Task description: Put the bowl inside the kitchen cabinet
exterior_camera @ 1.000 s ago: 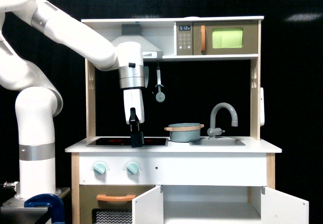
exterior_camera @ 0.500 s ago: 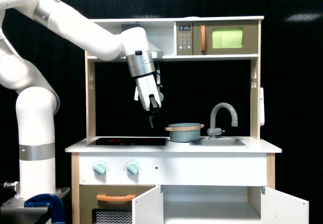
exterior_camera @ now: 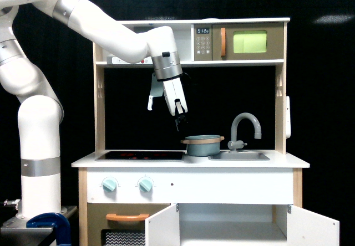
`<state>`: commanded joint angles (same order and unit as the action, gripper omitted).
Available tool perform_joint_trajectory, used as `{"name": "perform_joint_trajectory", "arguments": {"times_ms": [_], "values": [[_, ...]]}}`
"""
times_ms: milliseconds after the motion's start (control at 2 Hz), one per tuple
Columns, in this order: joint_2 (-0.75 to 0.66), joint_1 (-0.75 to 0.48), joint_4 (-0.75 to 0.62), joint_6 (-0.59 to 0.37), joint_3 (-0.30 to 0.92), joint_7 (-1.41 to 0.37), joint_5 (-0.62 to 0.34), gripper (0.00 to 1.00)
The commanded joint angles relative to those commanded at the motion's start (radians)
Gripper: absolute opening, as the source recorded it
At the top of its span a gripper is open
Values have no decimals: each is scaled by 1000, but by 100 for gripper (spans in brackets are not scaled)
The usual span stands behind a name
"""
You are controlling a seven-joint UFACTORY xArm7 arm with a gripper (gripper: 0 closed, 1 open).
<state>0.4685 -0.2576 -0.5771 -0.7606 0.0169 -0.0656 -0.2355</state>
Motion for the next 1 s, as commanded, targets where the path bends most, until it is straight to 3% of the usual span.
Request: {"name": "perform_joint_trajectory", "arguments": {"times_ms": [500,1000], "values": [[-91,-77,-60,37,21,-44,-121,100],[-157,-126,-54,76,119,-158,-385,100]]}}
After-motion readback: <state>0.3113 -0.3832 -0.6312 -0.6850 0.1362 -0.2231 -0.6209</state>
